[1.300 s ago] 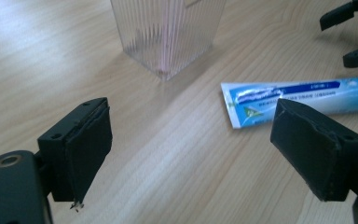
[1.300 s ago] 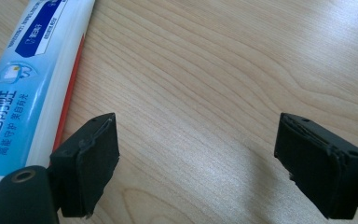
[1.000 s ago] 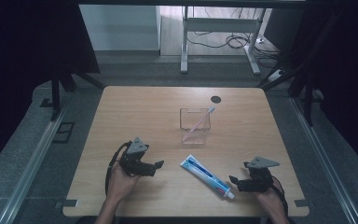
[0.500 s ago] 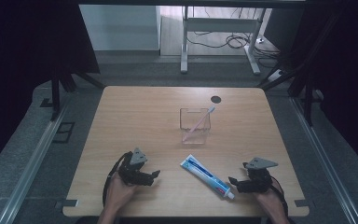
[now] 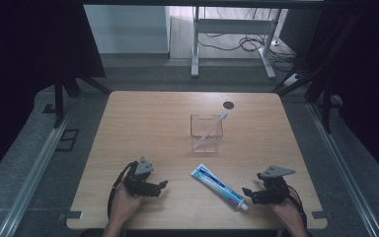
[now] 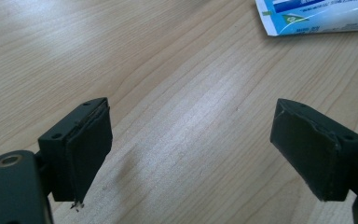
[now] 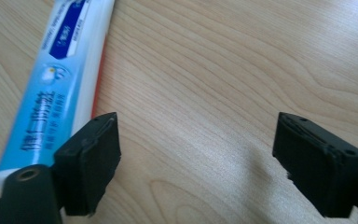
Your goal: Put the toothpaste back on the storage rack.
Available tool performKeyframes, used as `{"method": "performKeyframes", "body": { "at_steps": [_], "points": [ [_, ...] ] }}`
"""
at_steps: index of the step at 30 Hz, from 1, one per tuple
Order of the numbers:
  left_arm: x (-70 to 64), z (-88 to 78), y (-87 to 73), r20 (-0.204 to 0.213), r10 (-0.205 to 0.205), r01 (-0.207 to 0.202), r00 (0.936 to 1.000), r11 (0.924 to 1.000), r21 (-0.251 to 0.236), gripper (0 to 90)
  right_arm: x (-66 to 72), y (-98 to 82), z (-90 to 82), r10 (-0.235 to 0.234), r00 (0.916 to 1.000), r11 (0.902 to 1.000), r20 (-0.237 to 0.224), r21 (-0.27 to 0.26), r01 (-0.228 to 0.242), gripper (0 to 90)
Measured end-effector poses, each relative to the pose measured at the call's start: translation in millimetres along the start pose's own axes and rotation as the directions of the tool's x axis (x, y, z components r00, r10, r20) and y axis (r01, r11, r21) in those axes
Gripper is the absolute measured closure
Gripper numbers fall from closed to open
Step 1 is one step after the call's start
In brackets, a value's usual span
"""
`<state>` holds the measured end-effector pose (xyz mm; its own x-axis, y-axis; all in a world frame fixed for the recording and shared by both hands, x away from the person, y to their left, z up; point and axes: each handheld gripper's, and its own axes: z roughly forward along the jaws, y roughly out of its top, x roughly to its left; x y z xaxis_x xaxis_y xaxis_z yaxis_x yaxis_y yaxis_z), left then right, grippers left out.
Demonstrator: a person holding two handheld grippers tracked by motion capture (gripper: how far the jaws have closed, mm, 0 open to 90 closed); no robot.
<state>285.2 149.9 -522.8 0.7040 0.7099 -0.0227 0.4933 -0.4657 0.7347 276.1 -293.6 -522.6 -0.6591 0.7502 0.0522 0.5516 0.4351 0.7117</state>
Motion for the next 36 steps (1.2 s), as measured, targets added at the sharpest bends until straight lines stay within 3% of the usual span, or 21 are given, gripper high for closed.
{"method": "performKeyframes", "body": {
  "at_steps": [3,6,10,14,16,18,20,24,31,36],
  "points": [
    [1.4,-3.3,-0.5,0.004,-0.008,0.008,1.0000,0.9999,-0.014,13.0,2.6,4.5,-5.7,0.000,1.0000,0.9999,0.004,0.012,0.000,18.1],
    [3.8,-4.9,-2.2,0.011,-0.025,0.025,0.9996,0.9995,-0.019,13.1,7.0,8.9,-10.4,-0.012,0.9989,0.9992,-0.045,0.039,0.013,23.4],
    [5.0,-5.8,-2.8,0.019,-0.036,0.037,0.9991,0.9989,-0.029,13.1,15.1,11.5,-14.4,-0.018,0.9963,0.9964,-0.084,0.082,0.025,42.2],
    [3.2,-5.7,-3.0,0.024,-0.029,0.030,0.9993,0.9991,-0.030,13.1,22.0,16.3,-16.4,-0.001,0.9940,0.9966,-0.110,0.082,0.010,54.6],
    [2.7,-5.1,-3.4,0.024,-0.028,0.029,0.9993,0.9993,-0.026,13.1,26.8,20.7,-17.8,-0.015,0.9860,0.9973,-0.166,0.068,0.027,63.0],
    [2.7,-4.5,-3.5,0.024,-0.025,0.026,0.9994,0.9994,-0.023,13.2,33.9,24.1,-18.4,-0.061,0.9774,0.9962,-0.202,0.049,0.072,69.9],
    [2.7,-4.4,-3.7,0.024,-0.025,0.026,0.9994,0.9994,-0.022,13.2,39.0,26.4,-17.8,-0.073,0.9679,0.9949,-0.241,0.049,0.088,72.7],
    [1.6,-4.3,-3.5,0.024,-0.018,0.019,0.9995,0.9996,-0.021,13.3,51.6,29.8,-12.4,-0.131,0.9538,0.9852,-0.270,0.071,0.156,77.0],
    [-2.7,-3.5,-1.5,0.026,0.025,-0.024,0.9993,0.9995,-0.021,13.3,65.5,31.3,0.4,-0.158,0.9411,0.9723,-0.299,0.119,0.201,87.3],
    [-2.7,-3.5,-1.6,0.024,0.026,-0.026,0.9994,0.9995,-0.018,13.4,67.0,31.7,8.1,-0.150,0.9409,0.9637,-0.304,0.168,0.208,87.9]
  ]
}}
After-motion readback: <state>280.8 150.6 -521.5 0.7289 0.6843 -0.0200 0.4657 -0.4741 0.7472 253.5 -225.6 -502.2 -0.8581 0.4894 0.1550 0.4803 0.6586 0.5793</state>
